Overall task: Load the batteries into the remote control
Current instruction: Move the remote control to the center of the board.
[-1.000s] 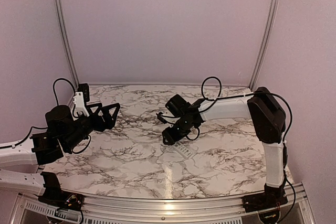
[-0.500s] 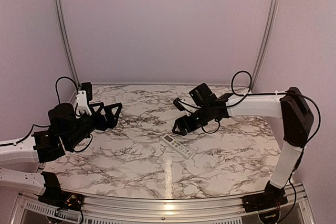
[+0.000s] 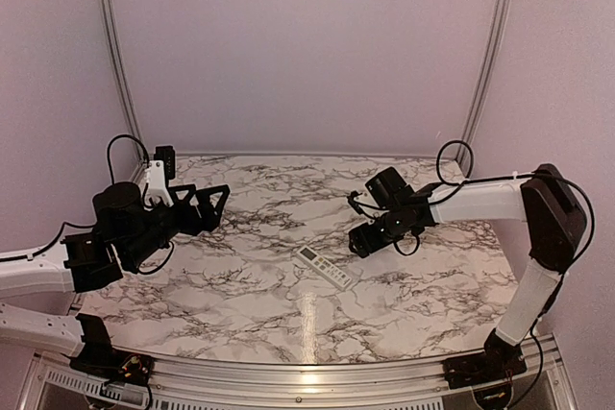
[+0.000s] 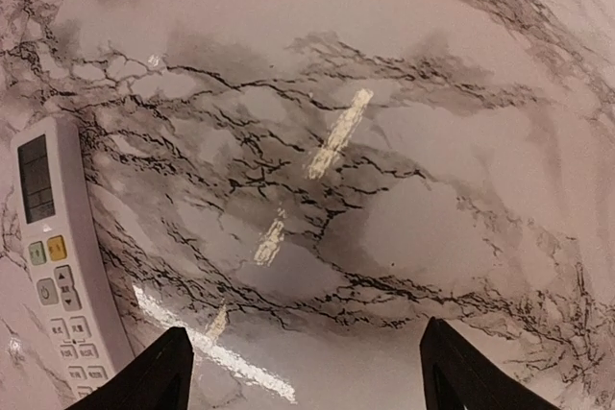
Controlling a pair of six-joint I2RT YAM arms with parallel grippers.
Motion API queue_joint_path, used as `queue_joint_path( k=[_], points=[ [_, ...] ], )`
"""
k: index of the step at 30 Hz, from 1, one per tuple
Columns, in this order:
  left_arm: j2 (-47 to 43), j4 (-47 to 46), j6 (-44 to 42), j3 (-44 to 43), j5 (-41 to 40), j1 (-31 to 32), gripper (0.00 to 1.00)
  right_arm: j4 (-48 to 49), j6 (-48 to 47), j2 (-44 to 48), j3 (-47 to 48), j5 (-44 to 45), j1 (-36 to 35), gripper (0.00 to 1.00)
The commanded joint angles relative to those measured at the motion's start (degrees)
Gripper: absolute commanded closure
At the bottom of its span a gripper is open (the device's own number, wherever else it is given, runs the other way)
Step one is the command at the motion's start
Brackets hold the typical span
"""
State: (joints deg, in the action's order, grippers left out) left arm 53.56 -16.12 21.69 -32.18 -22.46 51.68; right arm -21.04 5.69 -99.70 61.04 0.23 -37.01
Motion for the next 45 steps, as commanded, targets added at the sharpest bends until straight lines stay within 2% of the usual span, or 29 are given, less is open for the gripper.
queue_joint_path(
  k=[1, 14, 26, 37, 40, 45],
  points=[
    [1.4, 1.4, 0.2, -2.3, 1.3, -0.3, 0.01, -1.0, -1.1, -1.1, -0.2, 3.3, -0.9, 0.20],
    [1.4, 1.3, 0.1, -2.5, 1.2, -0.2, 0.01, -2.3, 1.0, -2.9, -2.5, 2.8, -6.6, 0.20],
    [0.4, 1.8, 0.6, -1.8, 1.5, -0.3, 0.01, 1.2, 4.0, -3.0, -3.7, -5.0, -12.7, 0.20],
    [3.7, 4.5, 1.6, -4.4, 2.6, -0.3, 0.01, 3.4, 4.5, -3.3, -3.6, -8.8, -14.5, 0.19],
    [5.4, 6.4, 1.7, -6.3, 3.1, -0.3, 0.01, 5.4, 4.5, -2.4, -4.7, -11.5, -14.5, 0.19],
    [9.5, 10.2, 1.8, -10.1, 5.2, -0.3, 0.01, 5.6, 4.2, -0.4, -4.6, -11.1, -14.4, 0.19]
  ],
)
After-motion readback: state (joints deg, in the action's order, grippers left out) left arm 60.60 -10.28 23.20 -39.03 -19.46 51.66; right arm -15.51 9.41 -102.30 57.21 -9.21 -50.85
